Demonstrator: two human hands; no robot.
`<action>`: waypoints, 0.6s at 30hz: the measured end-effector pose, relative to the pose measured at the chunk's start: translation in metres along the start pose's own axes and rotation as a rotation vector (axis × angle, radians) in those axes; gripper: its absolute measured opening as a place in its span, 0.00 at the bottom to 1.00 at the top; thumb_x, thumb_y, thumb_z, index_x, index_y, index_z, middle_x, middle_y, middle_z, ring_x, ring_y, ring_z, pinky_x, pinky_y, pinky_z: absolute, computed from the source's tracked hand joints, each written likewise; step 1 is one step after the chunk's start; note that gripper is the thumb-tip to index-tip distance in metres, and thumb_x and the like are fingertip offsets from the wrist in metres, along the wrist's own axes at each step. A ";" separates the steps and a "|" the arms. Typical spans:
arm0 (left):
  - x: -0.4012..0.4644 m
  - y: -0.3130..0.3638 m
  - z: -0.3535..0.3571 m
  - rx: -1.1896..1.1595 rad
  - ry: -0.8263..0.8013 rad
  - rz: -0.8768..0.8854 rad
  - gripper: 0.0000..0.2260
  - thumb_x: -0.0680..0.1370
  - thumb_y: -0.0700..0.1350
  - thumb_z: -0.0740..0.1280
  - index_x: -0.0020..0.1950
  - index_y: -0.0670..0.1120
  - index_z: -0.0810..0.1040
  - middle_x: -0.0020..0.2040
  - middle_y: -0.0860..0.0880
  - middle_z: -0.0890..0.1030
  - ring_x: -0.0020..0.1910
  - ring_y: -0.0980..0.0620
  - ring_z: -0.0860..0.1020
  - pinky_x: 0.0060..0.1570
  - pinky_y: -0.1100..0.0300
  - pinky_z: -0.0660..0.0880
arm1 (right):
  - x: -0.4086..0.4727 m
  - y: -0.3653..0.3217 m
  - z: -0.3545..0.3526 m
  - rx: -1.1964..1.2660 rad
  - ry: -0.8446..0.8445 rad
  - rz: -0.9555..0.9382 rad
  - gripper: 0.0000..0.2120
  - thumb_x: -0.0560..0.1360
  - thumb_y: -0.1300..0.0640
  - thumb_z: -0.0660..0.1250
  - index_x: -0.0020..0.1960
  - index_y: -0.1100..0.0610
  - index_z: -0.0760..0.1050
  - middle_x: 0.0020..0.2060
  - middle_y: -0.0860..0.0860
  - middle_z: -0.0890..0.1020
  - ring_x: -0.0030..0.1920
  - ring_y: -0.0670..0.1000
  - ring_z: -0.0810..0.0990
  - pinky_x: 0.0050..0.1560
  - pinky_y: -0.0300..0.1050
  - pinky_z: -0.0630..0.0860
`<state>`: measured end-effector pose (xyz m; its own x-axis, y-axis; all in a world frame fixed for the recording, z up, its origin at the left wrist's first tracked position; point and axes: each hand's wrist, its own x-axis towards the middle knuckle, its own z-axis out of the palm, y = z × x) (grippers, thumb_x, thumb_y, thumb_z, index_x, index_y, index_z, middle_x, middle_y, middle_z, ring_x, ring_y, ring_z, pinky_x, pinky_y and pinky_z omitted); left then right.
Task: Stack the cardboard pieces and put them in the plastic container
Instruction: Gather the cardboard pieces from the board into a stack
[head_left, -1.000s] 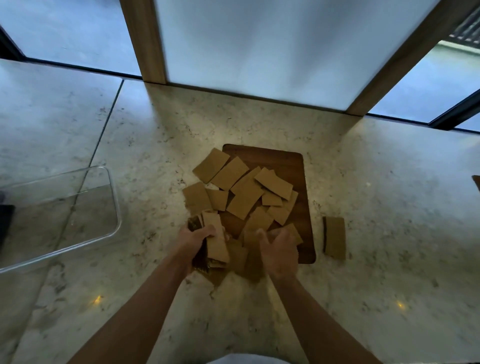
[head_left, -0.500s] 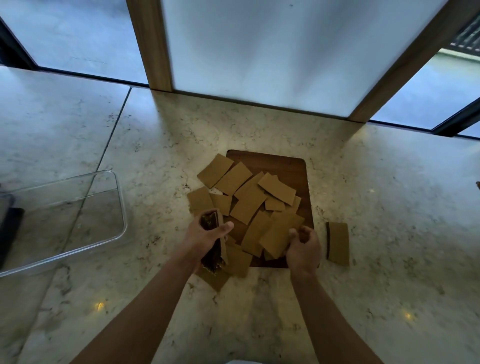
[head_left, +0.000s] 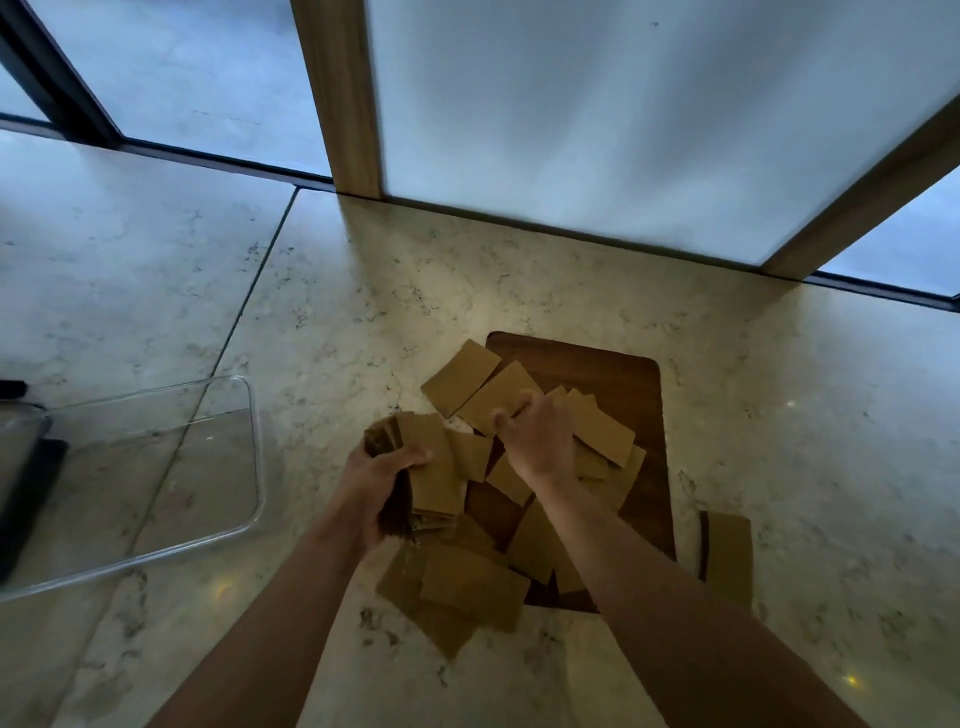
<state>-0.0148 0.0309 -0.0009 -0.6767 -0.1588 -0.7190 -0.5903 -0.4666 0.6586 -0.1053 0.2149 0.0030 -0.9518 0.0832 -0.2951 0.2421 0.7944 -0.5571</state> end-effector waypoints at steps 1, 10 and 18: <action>0.003 0.004 0.000 -0.036 -0.007 0.014 0.19 0.72 0.41 0.78 0.60 0.53 0.78 0.56 0.40 0.84 0.52 0.36 0.84 0.36 0.46 0.85 | 0.012 -0.006 0.002 -0.146 0.026 -0.066 0.24 0.77 0.43 0.68 0.65 0.58 0.75 0.62 0.59 0.77 0.62 0.57 0.76 0.60 0.46 0.73; 0.027 0.041 -0.003 -0.130 -0.022 0.107 0.29 0.65 0.48 0.81 0.65 0.51 0.78 0.56 0.40 0.85 0.47 0.43 0.88 0.42 0.46 0.85 | 0.078 -0.046 0.024 -0.312 -0.025 -0.148 0.38 0.68 0.41 0.77 0.68 0.59 0.67 0.62 0.57 0.74 0.64 0.59 0.73 0.62 0.53 0.74; 0.023 0.029 0.009 0.020 -0.202 0.073 0.28 0.72 0.53 0.79 0.67 0.43 0.78 0.59 0.35 0.84 0.53 0.36 0.86 0.46 0.46 0.85 | 0.032 -0.019 -0.042 0.483 -0.655 -0.247 0.20 0.73 0.57 0.77 0.58 0.39 0.75 0.55 0.48 0.79 0.47 0.43 0.84 0.41 0.38 0.82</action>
<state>-0.0513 0.0213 0.0031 -0.7914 -0.0132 -0.6112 -0.5435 -0.4426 0.7133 -0.1486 0.2280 0.0371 -0.7229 -0.5424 -0.4280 0.2372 0.3871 -0.8910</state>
